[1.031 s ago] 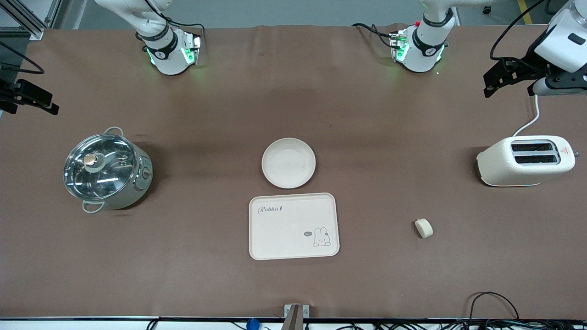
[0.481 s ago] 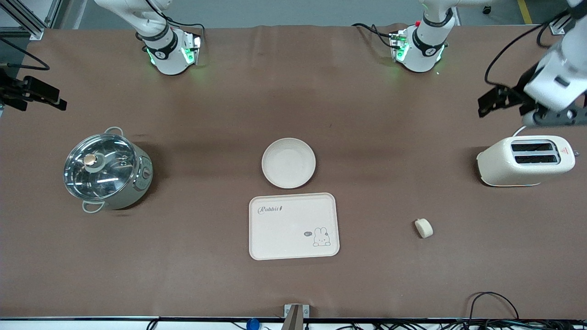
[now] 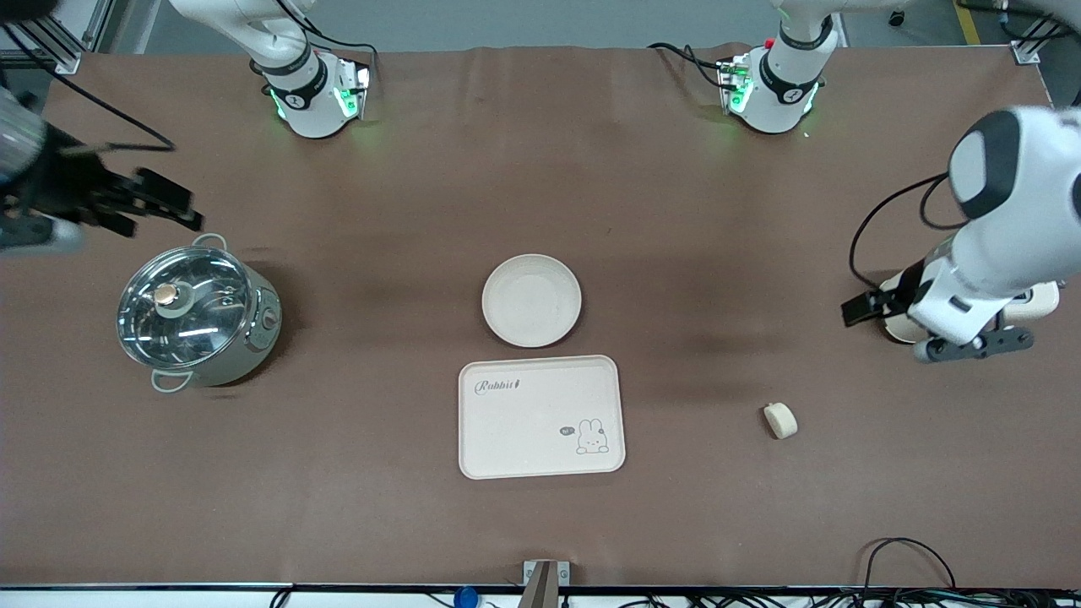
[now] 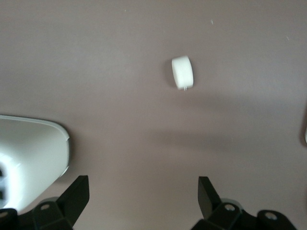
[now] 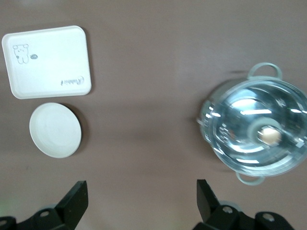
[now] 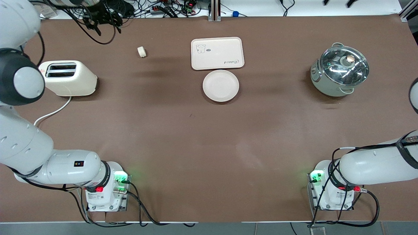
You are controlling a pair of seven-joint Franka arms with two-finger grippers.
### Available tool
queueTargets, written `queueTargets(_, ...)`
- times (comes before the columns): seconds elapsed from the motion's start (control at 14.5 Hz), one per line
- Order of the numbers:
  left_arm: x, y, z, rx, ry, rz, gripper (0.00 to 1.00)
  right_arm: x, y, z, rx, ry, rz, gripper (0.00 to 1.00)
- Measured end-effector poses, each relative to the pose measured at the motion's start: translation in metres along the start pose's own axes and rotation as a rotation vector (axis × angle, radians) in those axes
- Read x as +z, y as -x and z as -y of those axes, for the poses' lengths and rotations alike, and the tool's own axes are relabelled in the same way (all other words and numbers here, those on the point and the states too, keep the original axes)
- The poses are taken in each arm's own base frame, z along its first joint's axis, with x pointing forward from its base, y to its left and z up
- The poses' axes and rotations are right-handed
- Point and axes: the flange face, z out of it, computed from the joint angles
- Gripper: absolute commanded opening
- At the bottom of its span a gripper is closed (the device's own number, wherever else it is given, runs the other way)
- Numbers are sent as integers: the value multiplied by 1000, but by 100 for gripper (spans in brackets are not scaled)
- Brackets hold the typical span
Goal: Place bun in plate and plate on tray
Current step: 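Reach the left gripper to the white bun while the right gripper approaches the plate, then grasp the bun with the left gripper while the right gripper grips the plate rim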
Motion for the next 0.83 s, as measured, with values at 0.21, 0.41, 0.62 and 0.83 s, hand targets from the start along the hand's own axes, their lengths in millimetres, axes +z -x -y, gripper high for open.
queueTargets(0.21,62,-19,-4,-62,23,-45,100,61,-36,50,45,-5,-38,100)
queueTargets(0.41,118,-36,-11,-113,53,-98,100,118,-59,103,115,-20,-79,100)
queueTargets(0.62,163,-42,-21,-165,77,-123,98,166,-63,147,121,-24,-84,100)
queueTargets(0.83,189,-50,-25,-197,85,-121,90,215,-54,187,150,-42,-117,100)
